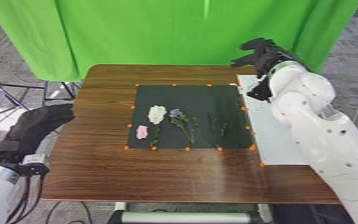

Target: Arrange flowers

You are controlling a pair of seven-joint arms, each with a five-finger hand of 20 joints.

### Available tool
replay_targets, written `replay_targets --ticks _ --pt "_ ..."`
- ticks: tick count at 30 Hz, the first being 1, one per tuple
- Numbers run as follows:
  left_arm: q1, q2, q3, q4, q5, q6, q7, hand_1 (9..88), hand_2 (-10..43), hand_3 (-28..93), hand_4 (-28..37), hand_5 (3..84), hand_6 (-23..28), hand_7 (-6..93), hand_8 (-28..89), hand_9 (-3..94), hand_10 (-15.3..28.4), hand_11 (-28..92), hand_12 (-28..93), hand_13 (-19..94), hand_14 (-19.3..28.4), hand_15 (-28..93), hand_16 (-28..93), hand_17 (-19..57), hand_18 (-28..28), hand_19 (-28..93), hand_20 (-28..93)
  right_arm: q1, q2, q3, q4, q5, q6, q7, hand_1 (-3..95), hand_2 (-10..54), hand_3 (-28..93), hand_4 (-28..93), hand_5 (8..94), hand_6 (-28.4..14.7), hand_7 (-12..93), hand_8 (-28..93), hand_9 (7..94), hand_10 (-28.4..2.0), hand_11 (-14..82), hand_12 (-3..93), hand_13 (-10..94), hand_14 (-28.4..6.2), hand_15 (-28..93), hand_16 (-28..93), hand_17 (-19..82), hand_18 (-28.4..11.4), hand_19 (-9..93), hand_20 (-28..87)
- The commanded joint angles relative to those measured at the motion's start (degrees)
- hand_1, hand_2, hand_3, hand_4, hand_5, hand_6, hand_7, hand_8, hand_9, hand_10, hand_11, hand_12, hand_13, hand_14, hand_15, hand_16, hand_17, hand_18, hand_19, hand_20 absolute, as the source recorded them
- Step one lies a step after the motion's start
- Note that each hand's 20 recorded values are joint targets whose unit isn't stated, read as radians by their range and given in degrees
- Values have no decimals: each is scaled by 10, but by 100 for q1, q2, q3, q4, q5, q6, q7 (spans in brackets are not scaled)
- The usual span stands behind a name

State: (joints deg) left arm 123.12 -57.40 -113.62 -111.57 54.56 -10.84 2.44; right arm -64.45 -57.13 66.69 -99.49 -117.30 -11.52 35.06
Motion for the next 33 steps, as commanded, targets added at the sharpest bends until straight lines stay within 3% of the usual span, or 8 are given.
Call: replay_targets --ticks 1,18,24,33 --pt "8 -44 -7 -13 -20 -6 -21 250 -38 609 -211 491 31 121 -56 450 141 177 129 336 189 171 39 20 152 83 182 -680 402 24 326 -247 257 242 321 -95 576 -204 458 -2 55 -46 456 -187 55 124 870 -33 605 273 586 -154 932 521" --pt "55 -45 -32 -20 -33 -67 -57 250 -31 615 -213 490 31 120 -55 451 141 177 129 336 190 171 40 19 152 83 182 -1425 576 492 429 -361 345 535 363 -95 603 -204 478 -4 72 -48 462 -186 55 134 868 -33 604 269 582 -155 932 518" --pt "-30 -19 23 23 -33 -118 -80 249 -32 615 -216 490 31 120 -55 450 141 177 129 337 189 170 41 19 152 83 182 -1498 579 478 442 -309 408 528 386 -95 610 -199 492 -2 82 -51 461 -186 54 135 868 -32 605 269 580 -155 932 520" --pt "3 -59 7 5 -43 -84 -62 245 -27 614 -215 489 30 120 -55 450 141 177 130 336 189 169 41 19 152 83 181 -1558 489 488 548 -254 339 567 430 -95 620 -188 524 0 104 -55 461 -186 54 135 878 -24 615 269 589 -154 932 535"
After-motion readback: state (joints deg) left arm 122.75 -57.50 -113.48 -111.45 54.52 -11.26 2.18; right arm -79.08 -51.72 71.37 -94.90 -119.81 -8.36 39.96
